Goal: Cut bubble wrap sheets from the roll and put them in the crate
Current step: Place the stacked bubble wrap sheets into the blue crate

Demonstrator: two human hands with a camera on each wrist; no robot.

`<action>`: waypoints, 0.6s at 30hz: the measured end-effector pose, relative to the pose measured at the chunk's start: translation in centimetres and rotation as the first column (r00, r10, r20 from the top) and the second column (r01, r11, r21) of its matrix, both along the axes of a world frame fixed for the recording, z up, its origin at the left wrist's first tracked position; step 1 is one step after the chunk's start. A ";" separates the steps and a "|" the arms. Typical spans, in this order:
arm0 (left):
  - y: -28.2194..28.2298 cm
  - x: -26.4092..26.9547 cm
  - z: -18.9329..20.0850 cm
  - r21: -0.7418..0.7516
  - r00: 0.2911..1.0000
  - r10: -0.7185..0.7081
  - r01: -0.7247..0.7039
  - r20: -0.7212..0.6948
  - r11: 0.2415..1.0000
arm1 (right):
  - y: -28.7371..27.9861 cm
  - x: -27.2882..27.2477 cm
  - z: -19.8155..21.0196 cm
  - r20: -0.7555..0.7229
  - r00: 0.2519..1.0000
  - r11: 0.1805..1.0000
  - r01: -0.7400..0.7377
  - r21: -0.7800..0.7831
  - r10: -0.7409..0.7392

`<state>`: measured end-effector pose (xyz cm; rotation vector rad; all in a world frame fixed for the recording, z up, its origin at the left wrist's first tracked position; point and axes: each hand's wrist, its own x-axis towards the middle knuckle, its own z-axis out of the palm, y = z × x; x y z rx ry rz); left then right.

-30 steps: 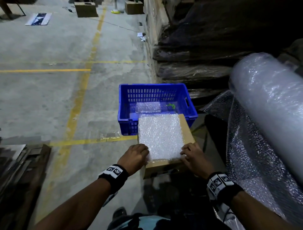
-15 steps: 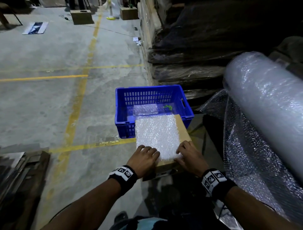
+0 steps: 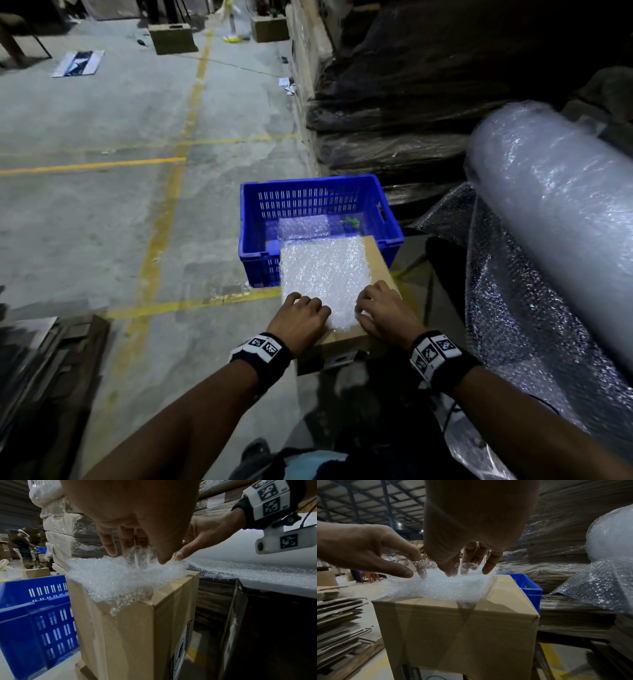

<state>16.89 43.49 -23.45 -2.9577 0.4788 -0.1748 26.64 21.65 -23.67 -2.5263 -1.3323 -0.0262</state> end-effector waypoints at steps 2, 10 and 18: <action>0.2 0.2 0.3 0.016 1.000 -0.004 0.004 -0.008 1.000 | 0.1 0.2 0.2 -0.047 0.999 1.000 0.019 0.000 -0.019; 1.0 0.2 -0.4 0.103 0.998 -0.009 0.015 -0.065 0.995 | 0.1 0.4 -0.4 -0.037 0.999 0.996 0.016 -0.090 -0.020; 1.7 0.0 -0.6 0.156 0.999 -0.008 0.013 -0.033 0.988 | 0.1 0.3 -0.1 0.000 1.000 0.987 -0.008 -0.162 0.009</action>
